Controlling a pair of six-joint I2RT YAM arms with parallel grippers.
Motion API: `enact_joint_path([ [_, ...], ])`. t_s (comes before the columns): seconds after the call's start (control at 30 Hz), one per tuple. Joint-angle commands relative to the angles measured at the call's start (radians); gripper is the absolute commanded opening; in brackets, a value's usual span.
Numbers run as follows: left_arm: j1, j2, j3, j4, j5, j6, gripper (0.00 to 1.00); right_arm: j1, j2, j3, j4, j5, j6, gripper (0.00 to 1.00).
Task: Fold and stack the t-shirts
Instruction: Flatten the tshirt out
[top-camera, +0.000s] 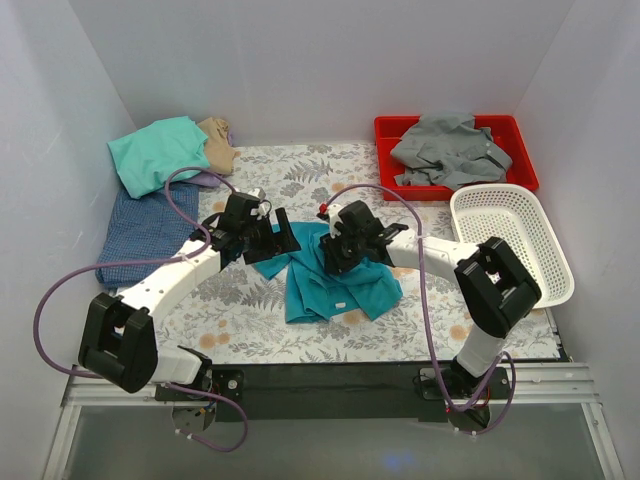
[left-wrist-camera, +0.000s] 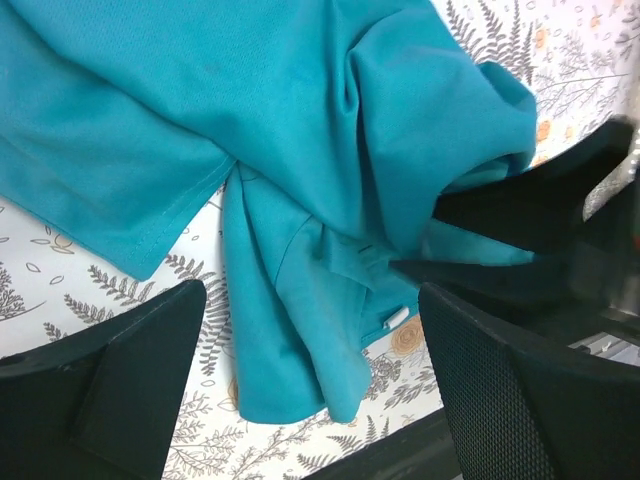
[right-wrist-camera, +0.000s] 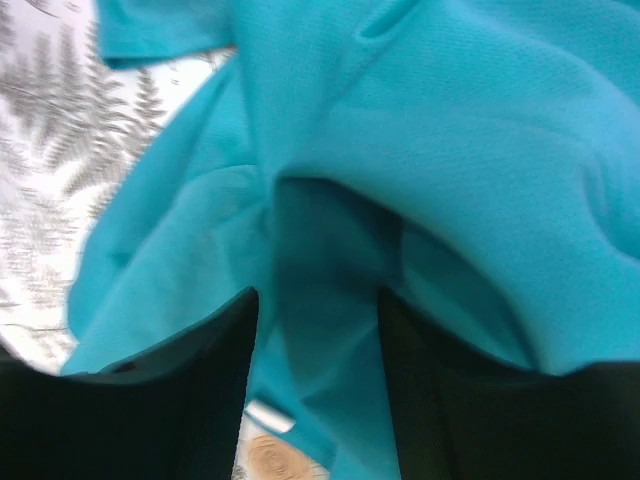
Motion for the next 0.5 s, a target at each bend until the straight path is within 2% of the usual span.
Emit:
enact_joint_path([
  [0.0,0.000,-0.022,-0.005,0.027,-0.014,-0.009,0.87,0.006,0.023,0.049,0.014,0.067,-0.031,0.34],
  [0.07,0.000,-0.010,-0.006,0.033,-0.001,-0.004,0.87,0.006,0.021,0.070,0.003,0.093,-0.036,0.02],
  [0.17,0.002,-0.005,-0.005,0.036,0.016,-0.001,0.87,0.006,-0.038,0.130,-0.039,0.102,-0.057,0.01],
  [0.23,0.002,-0.017,-0.005,0.036,0.008,0.002,0.87,0.007,-0.147,0.176,-0.051,0.176,-0.068,0.01],
  [0.33,0.002,-0.052,-0.002,0.049,0.006,0.016,0.87,-0.013,-0.255,0.275,-0.086,0.497,-0.144,0.01],
  [0.47,0.000,-0.097,0.015,0.075,0.048,0.034,0.87,-0.129,-0.235,0.374,-0.117,0.532,-0.200,0.01],
])
